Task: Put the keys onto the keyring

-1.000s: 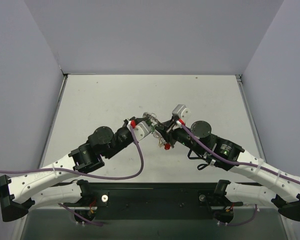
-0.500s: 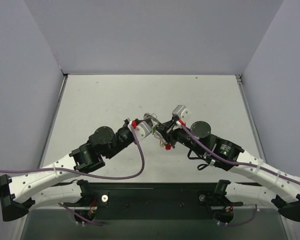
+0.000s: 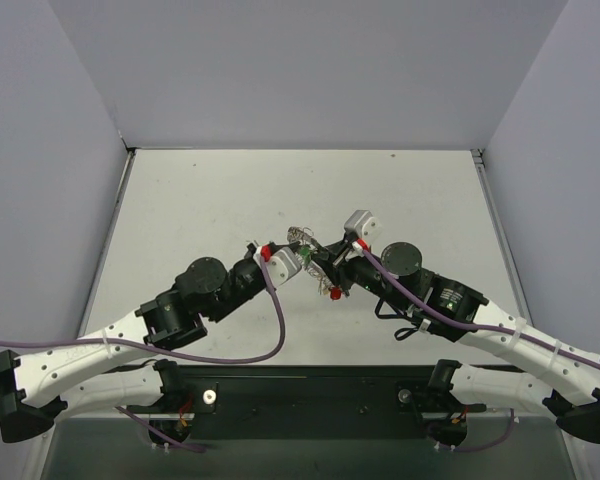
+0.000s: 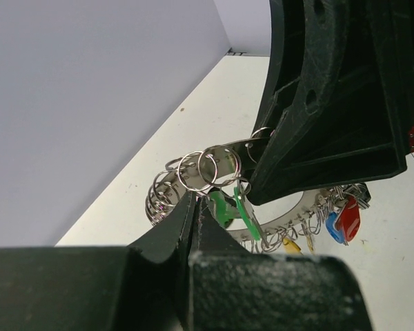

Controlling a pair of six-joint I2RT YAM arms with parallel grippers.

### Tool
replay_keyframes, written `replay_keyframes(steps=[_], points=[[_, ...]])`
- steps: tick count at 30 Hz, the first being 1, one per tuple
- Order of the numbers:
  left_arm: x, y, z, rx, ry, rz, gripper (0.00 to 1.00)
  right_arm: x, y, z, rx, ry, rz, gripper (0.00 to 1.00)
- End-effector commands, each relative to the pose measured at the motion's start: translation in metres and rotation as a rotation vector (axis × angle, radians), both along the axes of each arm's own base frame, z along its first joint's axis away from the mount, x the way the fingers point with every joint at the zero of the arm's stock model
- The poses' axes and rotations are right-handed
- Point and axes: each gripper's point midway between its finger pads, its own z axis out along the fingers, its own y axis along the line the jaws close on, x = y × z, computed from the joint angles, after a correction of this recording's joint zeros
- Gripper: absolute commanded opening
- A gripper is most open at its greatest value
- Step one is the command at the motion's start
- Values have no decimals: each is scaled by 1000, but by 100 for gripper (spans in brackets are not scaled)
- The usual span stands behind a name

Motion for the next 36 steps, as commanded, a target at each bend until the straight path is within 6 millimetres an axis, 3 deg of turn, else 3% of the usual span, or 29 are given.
replay_keyframes(steps=[1,10,19,23,24,28,30,36], points=[[-3,2,1,-26,25,6,0,2,5,45,138,-79,9,0],[-5,-1,-9,-25,54,-1,0,2,6,45,138,-79,15,0],[-13,3,1,-61,48,-31,0,2,5,45,142,-81,15,0],[-12,13,13,-118,64,3,0,1,4,44,141,-82,18,0],[-11,15,13,-121,73,13,3,-1,4,45,143,-87,31,0],[-9,23,25,-129,134,39,36,-11,9,41,115,-113,110,0],[-11,23,33,-124,168,19,45,-15,10,39,103,-125,144,0],[-32,16,56,-175,281,-132,58,-27,10,34,67,-157,226,0]])
